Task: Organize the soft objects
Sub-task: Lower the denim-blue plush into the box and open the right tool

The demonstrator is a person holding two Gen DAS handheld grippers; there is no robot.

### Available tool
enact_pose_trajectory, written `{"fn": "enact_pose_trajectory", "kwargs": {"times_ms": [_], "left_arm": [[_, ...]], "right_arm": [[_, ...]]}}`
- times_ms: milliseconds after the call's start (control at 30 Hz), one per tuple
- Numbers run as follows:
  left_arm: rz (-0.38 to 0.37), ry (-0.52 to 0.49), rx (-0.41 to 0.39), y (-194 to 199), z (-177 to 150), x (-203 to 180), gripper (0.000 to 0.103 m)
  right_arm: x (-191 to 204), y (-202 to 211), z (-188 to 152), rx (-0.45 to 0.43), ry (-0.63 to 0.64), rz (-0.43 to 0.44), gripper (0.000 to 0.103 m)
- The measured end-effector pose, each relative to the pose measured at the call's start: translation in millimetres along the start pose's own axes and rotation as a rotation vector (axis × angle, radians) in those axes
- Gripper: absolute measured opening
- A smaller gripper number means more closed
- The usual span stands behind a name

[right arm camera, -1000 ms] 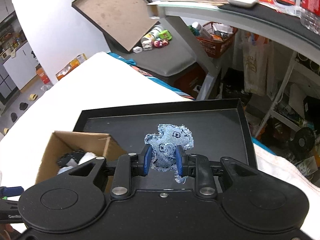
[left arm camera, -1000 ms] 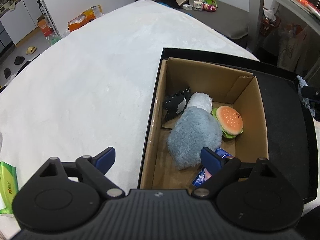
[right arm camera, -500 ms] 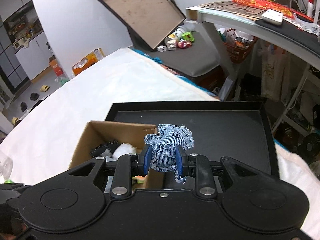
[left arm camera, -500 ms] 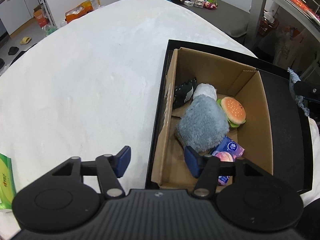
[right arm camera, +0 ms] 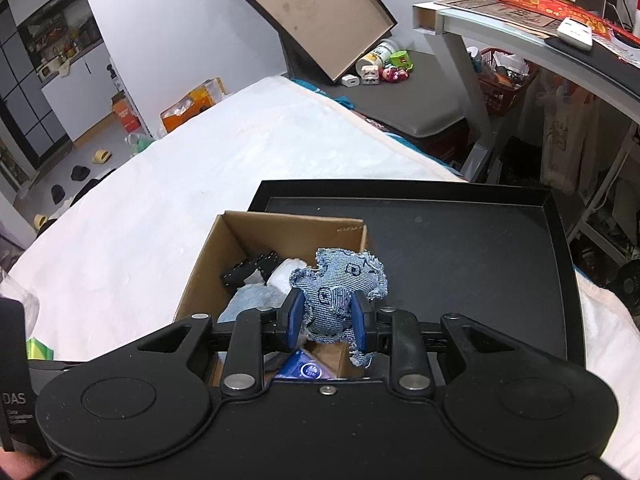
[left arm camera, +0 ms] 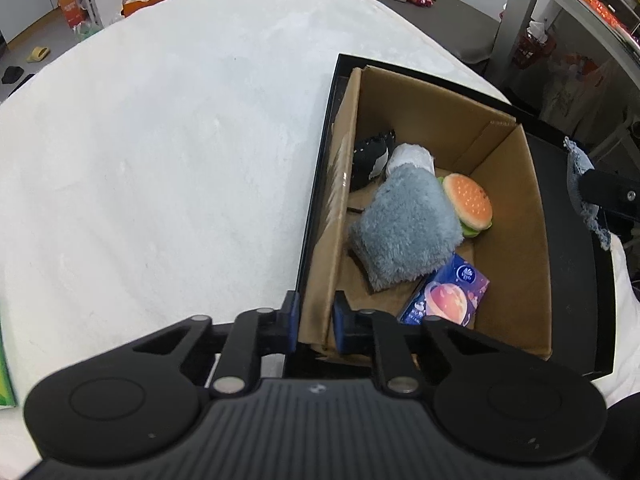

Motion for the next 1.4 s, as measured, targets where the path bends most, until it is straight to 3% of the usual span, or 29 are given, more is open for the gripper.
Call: {"fn": "enact_pose_trajectory", "kwargs": {"times_ms": [300,400,433,467,833,1033,1167,1400], "left_arm": [[-0.021,-0.005,-0.004,-2.0,-0.9,0.6,0.010],[-0.032,-0.003,-0.006,-1.5,-1.4,1.3,0.010],[-0.033,-0.003,-0.007,-0.8,-1.3,1.8,0.010],[-0.034,-0.003,-0.008,-0.1,-1.4,2.4,0.010],[-0.029,-0.015,-0.015,6.4,0.0,1.6,0.013],[-0.007,-0.042,-0.033,15.5,1.5,-4.1,0.015],[-0.003,-0.048,-0.039,24.4,3.0,-8.2,0.027],[0.019,-0.083,-0.076,49.5,8.4,-21.6,0.055]], "right_arm": [[17.9,-0.1,-5.4,0.028,0.040,-0.001,0.028],[25.1,-1.1,-5.7,0.038,0.059,0.005,0.036],[24.9,-1.1,-5.3,0.037,0.054,0.000,0.046],[24.1,-0.5,-4.9,0.032,0.048,-0.007,0.050],[6.9,10.5,-9.7,0.026,-0.003,-0.030,0.050],[-4.0,19.3,-14.2,0.028,-0.030,-0.032,0.059],[-12.6,28.5,-13.9,0.011,-0.052,-0.037,0.073],[-24.5,40.8,-17.0,-0.002,-0.091,-0.012,0.081]]}}
Point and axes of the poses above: each gripper's, at about its wrist camera, not at the fingertips, and y roughly against the way its jaws point, x to its left, z to its top, the point moved 7 cm from there along -y, roughly the way its jaws point, and after that the axes turned 8 degrees about -z, right-handed, at the moved point
